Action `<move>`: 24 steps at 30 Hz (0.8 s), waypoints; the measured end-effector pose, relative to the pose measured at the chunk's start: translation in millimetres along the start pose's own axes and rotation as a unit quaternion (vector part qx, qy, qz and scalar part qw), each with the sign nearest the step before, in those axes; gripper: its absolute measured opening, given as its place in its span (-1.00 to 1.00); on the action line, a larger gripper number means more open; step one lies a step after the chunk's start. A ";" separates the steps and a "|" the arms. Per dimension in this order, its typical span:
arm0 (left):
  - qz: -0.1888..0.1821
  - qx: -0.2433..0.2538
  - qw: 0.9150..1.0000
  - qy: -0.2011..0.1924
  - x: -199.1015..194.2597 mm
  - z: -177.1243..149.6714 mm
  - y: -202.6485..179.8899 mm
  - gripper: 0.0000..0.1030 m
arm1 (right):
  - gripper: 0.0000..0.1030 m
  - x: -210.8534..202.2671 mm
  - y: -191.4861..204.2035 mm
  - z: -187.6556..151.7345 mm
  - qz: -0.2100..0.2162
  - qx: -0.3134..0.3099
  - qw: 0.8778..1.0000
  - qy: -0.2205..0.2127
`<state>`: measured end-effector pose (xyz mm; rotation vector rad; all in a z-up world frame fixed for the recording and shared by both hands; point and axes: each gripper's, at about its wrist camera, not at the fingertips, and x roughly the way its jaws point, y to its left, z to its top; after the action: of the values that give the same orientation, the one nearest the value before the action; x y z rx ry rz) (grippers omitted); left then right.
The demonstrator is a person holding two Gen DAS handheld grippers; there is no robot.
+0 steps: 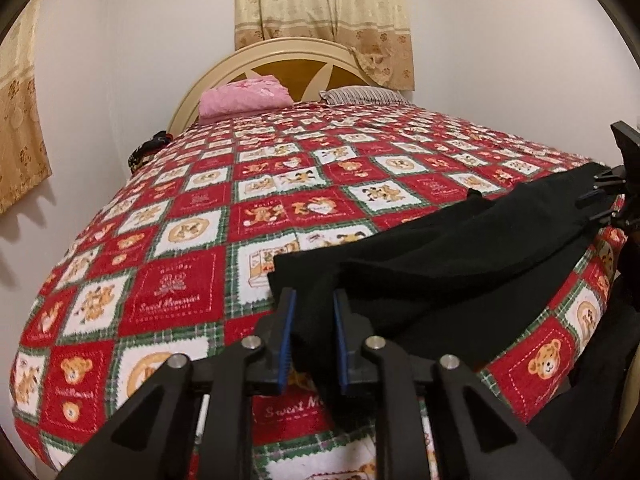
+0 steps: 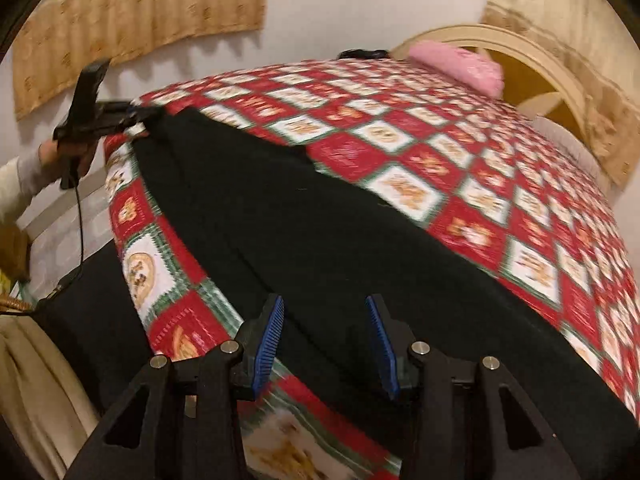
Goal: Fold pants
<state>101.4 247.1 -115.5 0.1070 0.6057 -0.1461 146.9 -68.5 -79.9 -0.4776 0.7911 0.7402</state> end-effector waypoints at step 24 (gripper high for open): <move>-0.005 0.037 0.999 0.004 -9.5 -13.7 2.1 -0.69 | -0.96 10.3 32.0 -1.4 0.018 -0.069 0.996 0.046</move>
<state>86.4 252.1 -121.1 0.1752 0.6092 -0.1786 127.4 -44.2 -92.3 -0.6264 0.8394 0.8149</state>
